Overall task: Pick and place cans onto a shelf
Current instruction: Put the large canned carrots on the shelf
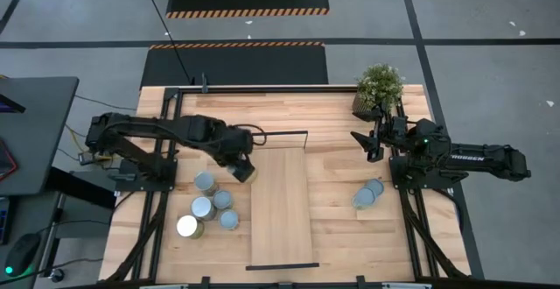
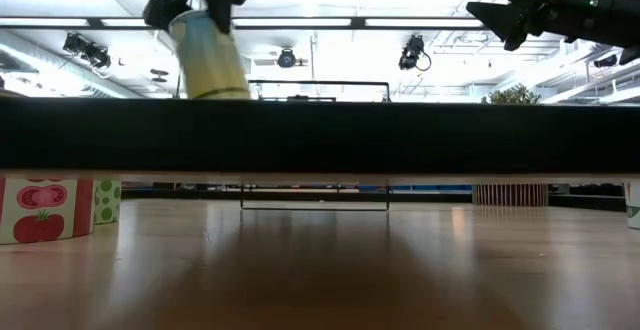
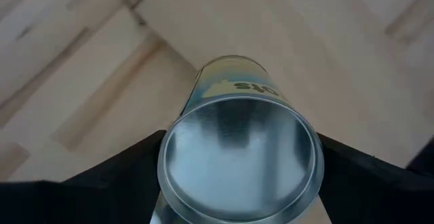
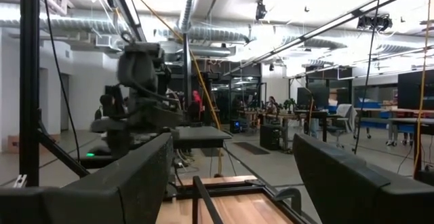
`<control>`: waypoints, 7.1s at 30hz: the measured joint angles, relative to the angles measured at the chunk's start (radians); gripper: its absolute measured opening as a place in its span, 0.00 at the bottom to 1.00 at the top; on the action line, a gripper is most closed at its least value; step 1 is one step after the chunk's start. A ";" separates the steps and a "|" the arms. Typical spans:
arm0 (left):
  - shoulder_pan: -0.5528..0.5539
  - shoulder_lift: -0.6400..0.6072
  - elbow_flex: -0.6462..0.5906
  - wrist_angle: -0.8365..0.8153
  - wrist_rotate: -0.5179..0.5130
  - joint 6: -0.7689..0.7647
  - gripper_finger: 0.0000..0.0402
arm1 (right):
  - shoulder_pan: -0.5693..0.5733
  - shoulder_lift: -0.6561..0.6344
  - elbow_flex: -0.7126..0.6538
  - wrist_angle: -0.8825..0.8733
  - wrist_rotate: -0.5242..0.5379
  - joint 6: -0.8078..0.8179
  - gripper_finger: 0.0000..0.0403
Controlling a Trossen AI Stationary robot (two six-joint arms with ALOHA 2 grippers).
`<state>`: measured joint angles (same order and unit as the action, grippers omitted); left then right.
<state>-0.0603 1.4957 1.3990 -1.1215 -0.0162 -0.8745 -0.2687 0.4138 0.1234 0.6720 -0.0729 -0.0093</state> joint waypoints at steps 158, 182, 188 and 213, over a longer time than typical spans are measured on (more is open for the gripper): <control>0.006 0.635 0.621 0.276 -0.197 0.785 0.98 | 0.000 0.000 0.000 -0.031 -0.018 -0.038 0.78; -0.089 0.584 0.717 -0.053 -0.049 0.703 0.98 | 0.000 0.000 0.000 -0.033 -0.012 -0.037 0.78; -0.156 0.585 0.699 -0.209 -0.090 0.654 0.98 | 0.000 0.000 0.000 -0.004 -0.011 0.035 0.78; -0.272 0.655 0.687 -0.224 -0.636 0.794 0.98 | 0.001 0.137 0.023 -0.047 -0.171 0.002 0.78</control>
<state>-0.3327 2.1503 2.0865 -1.3453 -0.6525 -0.0801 -0.2677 0.5507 0.1459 0.6250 -0.2443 -0.0074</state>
